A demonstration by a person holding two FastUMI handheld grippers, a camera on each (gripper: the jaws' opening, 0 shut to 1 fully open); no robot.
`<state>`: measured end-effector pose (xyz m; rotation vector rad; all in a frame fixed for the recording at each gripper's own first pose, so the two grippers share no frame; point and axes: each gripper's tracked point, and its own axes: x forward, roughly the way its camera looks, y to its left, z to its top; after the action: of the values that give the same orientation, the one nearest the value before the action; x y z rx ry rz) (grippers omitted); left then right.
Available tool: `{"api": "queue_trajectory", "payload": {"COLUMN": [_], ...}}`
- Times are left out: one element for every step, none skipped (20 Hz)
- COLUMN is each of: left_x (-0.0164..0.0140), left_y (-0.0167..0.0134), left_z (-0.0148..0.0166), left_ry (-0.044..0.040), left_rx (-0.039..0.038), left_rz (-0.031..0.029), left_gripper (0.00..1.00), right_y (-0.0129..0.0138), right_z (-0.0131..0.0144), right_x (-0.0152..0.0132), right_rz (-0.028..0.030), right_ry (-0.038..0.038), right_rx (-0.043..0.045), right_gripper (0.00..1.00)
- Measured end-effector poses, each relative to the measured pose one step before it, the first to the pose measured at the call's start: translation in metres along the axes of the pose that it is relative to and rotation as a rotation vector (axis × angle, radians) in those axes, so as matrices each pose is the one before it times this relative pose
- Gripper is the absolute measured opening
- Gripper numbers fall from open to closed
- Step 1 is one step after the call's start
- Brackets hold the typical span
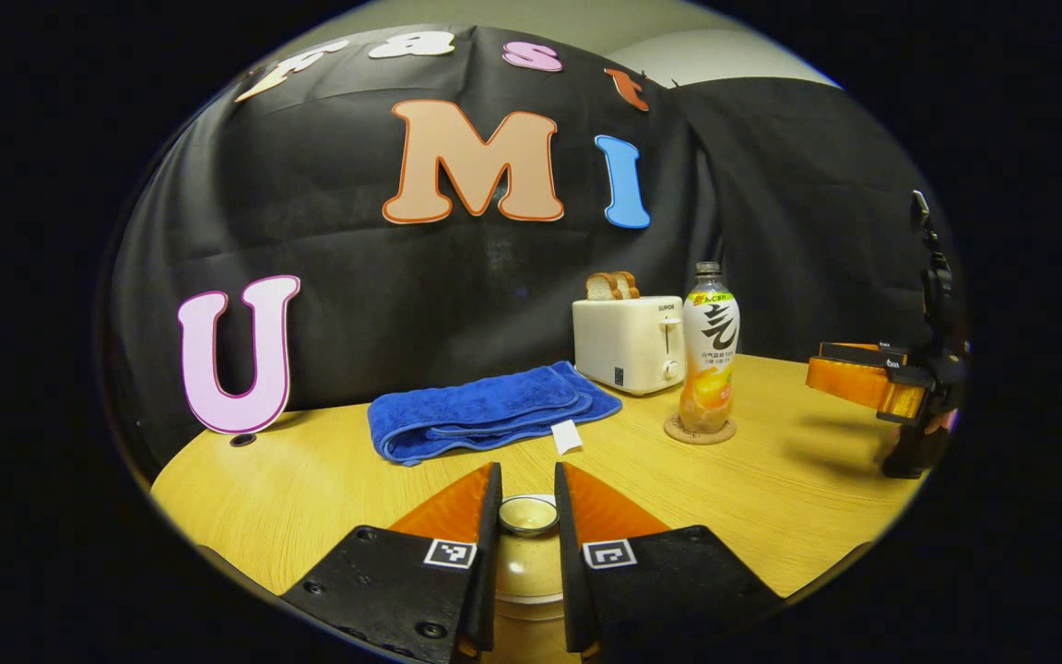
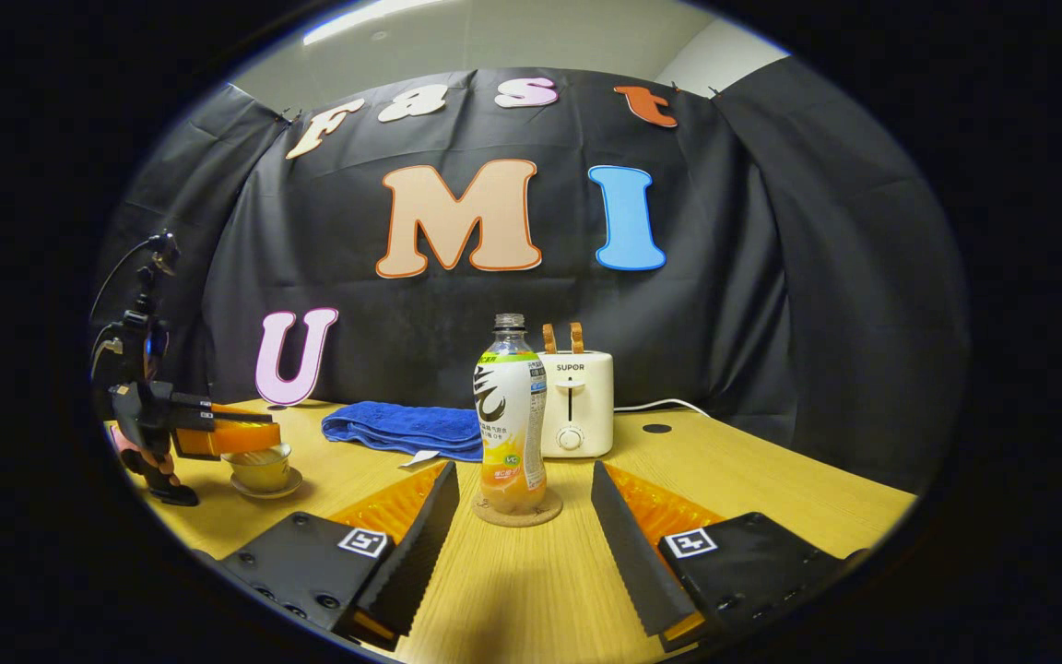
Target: Open the teacup lid with one hand, grasp the water bottle and pour water into the teacup with the other hand; after pouring, place the water bottle on the coaster and then close the teacup lid.
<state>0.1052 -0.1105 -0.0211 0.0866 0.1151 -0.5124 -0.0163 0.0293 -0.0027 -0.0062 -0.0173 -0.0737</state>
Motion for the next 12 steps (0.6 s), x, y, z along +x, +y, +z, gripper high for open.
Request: {"api": "queue_trajectory", "payload": {"left_x": [-0.00029,-0.00069,-0.00142,-0.00108,-0.00194,-0.00051,-0.001,-0.00084,-0.00148,-0.00109,-0.00289,-0.00312], "left_y": [0.00064,0.00188,0.00041,0.00173,0.00169,0.00147,0.00155,0.00106,0.00139,0.00249,0.00235,0.00388], "left_z": [0.00085,0.00062,0.00052,0.00262,0.00181,0.00185,0.00108,0.00113,0.00052,0.00144,0.0009,0.00466], "left_ry": [-0.00155,-0.00418,-0.00719,-0.01078,-0.018,-0.01204,-0.00961,-0.00608,-0.007,-0.00814,-0.01123,-0.02599], "left_rx": [-0.0015,-0.00491,-0.00443,-0.00682,-0.0112,-0.00801,-0.00723,-0.00587,-0.00464,-0.00725,-0.00864,-0.00185], "left_rz": [0.00537,0.00831,0.00106,0.00538,0.00651,0.00383,0.0069,0.00614,0.00735,0.01122,0.01287,0.02185], "left_gripper": [0.28,0.3,0.32,0.34,0.44,0.53,0.61,0.7,0.76,0.83,0.86,0.88], "right_y": [-0.00029,-0.00006,0.00006,-0.00002,-0.0002,-0.00011,-0.00004,-0.00019,0.00007,-0.00002,-0.00012,0.00008], "right_z": [0.00022,0.00006,-0.00003,0.00014,0.00007,0.00011,-0.00019,0.00032,-0.00008,0.00032,-0.00059,0.00046], "right_x": [-0.00033,-0.00028,0.0001,-0.00007,-0.00002,-0.00001,0.00019,-0.00028,-0.00023,-0.00035,0.00053,-0.00029], "right_rz": [-0.00008,-0.00013,0.00014,0.00012,0.00011,-0.00005,0.00017,-0.00007,0.00007,-0.00011,0.0001,0.00004], "right_ry": [0.00005,-0.00005,0.00004,0.00002,0.00001,0.00012,-0.00005,0.00004,0.00007,-0.00008,0.0,0.00021], "right_rx": [-0.00018,0.00012,-0.00022,-0.00007,0.00007,0.0,-0.00024,0.00012,-0.00007,-0.00009,0.0002,0.0], "right_gripper": [0.92,0.92,0.92,0.92,0.92,0.92,0.92,0.92,0.95,0.92,0.92,0.92]}}
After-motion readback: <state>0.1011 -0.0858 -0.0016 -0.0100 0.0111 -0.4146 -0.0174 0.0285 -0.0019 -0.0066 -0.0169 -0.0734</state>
